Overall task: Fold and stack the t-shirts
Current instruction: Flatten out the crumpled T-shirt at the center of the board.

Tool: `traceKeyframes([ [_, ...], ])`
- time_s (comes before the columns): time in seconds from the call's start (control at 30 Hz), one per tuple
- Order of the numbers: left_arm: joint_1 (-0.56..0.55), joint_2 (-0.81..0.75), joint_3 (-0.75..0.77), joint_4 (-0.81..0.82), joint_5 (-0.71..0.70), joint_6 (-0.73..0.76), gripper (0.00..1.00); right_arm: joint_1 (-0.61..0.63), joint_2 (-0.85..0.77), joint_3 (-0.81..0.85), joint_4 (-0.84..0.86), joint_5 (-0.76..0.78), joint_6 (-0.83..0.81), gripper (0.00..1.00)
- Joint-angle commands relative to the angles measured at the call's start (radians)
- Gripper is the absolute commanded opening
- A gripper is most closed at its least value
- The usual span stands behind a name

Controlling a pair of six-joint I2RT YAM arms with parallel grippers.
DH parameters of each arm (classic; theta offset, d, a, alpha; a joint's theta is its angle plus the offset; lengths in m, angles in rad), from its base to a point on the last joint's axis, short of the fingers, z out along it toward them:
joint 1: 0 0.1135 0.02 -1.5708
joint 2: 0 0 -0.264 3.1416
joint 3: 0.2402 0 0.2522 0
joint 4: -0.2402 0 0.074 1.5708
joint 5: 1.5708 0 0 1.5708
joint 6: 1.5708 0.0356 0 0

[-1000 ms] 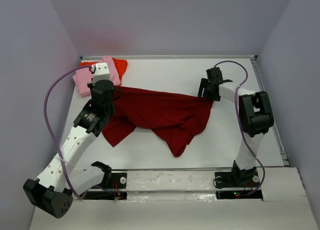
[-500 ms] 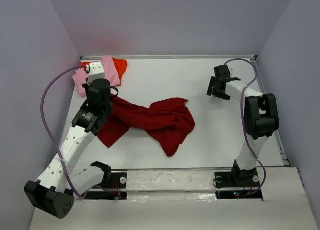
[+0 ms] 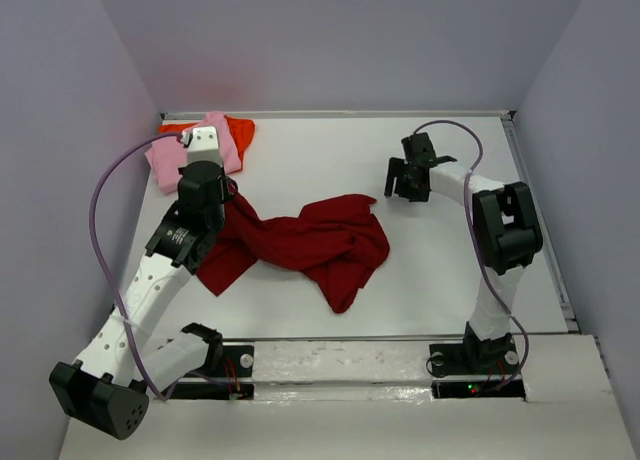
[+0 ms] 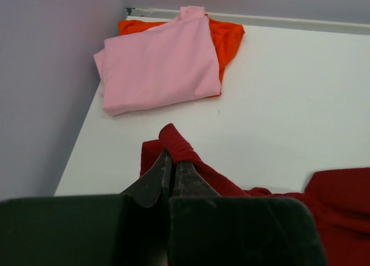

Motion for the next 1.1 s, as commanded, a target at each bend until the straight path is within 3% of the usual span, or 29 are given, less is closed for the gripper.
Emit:
traceKeyframes([
  [0.0,0.003,0.003,-0.020,0.081,0.124,-0.025,0.00,0.034,0.045,0.051,0.029,-0.050,0.013,0.74],
  [0.53,-0.001,0.027,-0.043,0.102,0.188,-0.034,0.00,0.100,0.124,0.182,-0.003,-0.066,0.014,0.74],
  [0.7,-0.001,0.039,-0.043,0.107,0.191,-0.034,0.00,0.173,0.121,0.183,-0.007,-0.071,0.021,0.73],
  [1.07,-0.006,0.023,-0.051,0.110,0.184,-0.028,0.00,0.193,0.163,0.168,-0.007,-0.039,0.030,0.71],
])
